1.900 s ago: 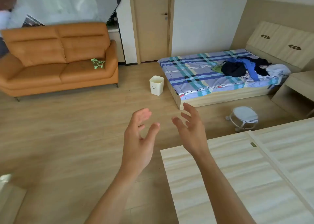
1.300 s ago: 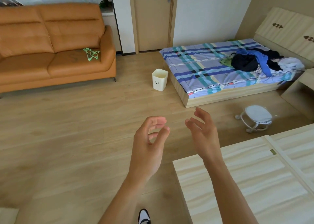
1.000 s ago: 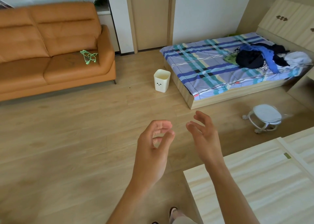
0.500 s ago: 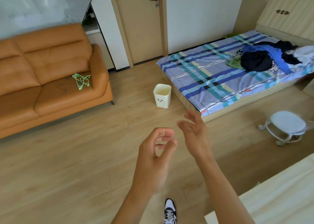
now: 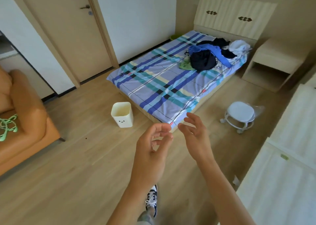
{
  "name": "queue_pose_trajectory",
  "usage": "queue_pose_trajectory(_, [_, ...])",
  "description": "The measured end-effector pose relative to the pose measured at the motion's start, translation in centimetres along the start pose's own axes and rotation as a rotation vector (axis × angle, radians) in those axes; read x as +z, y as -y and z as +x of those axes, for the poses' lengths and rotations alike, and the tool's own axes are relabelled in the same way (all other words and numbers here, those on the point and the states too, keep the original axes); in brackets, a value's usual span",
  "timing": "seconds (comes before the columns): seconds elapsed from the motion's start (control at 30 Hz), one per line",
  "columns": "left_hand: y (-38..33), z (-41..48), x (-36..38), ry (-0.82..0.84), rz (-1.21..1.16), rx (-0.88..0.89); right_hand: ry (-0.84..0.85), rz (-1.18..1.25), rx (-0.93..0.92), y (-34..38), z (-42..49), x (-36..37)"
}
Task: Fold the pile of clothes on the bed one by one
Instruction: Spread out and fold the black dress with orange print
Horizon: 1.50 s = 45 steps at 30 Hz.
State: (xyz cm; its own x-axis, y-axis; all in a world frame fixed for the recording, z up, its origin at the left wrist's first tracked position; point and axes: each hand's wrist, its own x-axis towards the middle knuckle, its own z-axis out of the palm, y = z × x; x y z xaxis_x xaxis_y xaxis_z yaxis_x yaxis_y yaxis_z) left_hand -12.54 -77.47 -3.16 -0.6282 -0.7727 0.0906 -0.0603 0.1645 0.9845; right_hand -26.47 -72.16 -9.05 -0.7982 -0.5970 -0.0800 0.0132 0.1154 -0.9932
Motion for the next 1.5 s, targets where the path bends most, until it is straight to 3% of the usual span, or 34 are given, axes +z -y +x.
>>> queue_pose_trajectory(0.47, [1.4, 29.1, 11.5, 0.458, -0.126, 0.041, -0.433, -0.079, 0.03, 0.6, 20.9, -5.2])
queue_pose_trajectory(0.83, [3.5, 41.0, 25.5, 0.677, -0.097, -0.02, -0.63, -0.032, 0.092, -2.0, 33.7, -13.8])
queue_pose_trajectory(1.23, [0.3, 57.0, 42.4, 0.541, -0.06, 0.019, -0.51, 0.011, 0.046, 0.6, 56.6, -28.6])
queue_pose_trajectory(1.5, [1.8, 67.6, 50.3, 0.539, -0.036, -0.037, -0.477, 0.001, 0.108, -0.6, 68.1, -32.9])
